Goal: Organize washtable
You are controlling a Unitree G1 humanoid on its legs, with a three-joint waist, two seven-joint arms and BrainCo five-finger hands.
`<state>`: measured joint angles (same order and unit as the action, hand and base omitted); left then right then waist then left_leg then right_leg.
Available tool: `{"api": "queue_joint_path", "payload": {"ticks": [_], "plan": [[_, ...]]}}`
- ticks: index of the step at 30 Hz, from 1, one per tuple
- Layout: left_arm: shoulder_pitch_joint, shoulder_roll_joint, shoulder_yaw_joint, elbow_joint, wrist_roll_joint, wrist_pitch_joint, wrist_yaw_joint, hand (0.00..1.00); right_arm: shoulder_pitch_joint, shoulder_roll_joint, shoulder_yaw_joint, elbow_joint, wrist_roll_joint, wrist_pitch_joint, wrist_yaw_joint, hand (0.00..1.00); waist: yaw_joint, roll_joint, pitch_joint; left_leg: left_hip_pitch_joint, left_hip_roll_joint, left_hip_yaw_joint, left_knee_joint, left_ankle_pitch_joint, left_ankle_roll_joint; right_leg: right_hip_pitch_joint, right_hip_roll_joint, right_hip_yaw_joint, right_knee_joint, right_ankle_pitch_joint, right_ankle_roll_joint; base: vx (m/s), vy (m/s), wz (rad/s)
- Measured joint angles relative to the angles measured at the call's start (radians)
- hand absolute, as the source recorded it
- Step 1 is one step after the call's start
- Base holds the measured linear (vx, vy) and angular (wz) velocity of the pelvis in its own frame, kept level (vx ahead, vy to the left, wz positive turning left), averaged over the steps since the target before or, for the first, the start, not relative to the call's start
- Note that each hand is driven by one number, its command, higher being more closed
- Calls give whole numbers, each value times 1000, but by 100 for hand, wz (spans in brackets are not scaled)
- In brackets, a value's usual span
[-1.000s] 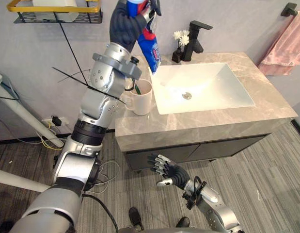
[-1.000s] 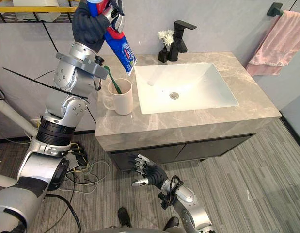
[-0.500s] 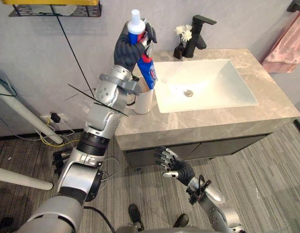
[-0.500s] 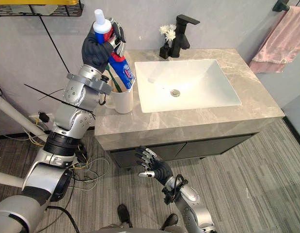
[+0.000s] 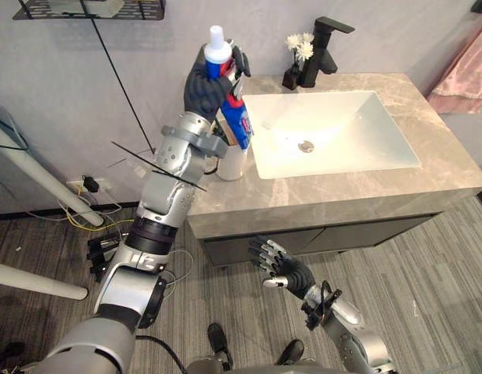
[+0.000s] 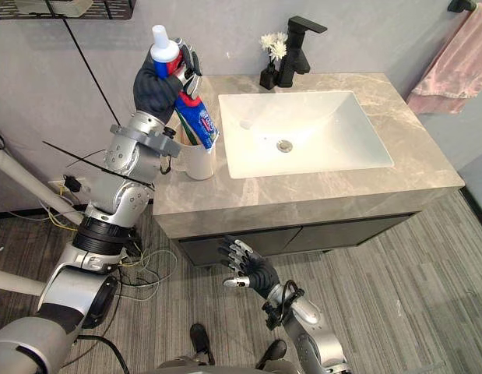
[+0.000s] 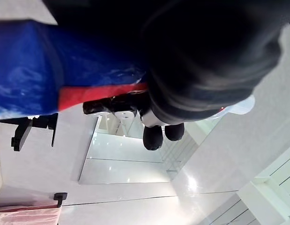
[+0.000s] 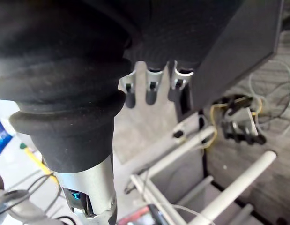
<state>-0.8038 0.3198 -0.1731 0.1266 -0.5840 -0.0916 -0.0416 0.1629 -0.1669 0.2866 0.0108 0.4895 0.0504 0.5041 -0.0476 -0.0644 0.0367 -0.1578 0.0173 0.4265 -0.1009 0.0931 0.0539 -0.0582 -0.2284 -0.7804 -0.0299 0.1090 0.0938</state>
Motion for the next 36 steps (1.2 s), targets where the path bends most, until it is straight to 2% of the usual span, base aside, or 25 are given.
{"api": "queue_joint_path", "payload": {"ticks": [11, 19, 36], "plan": [[-53, 54, 33, 0, -66, -2, 6, 100, 10, -7, 6, 1, 0, 0, 1, 0, 2, 8, 5, -1, 0, -3, 0, 0, 0, 0, 0, -5, 1, 0, 0, 0, 0, 0], [-127, 87, 71, 1, -110, -26, 23, 100, 23, -17, 8, 2, 0, 1, 2, 0, 2, 8, 5, -1, 0, -3, 3, 1, 2, 0, 0, -6, 1, 0, 0, 0, 0, 0], [-126, 88, 71, 33, -112, -27, 22, 100, 42, -19, 8, 2, 0, 2, 4, 0, 2, 10, 6, -3, 1, -4, 0, 1, 2, 0, 0, -8, 1, 3, -3, 0, 0, 0]]}}
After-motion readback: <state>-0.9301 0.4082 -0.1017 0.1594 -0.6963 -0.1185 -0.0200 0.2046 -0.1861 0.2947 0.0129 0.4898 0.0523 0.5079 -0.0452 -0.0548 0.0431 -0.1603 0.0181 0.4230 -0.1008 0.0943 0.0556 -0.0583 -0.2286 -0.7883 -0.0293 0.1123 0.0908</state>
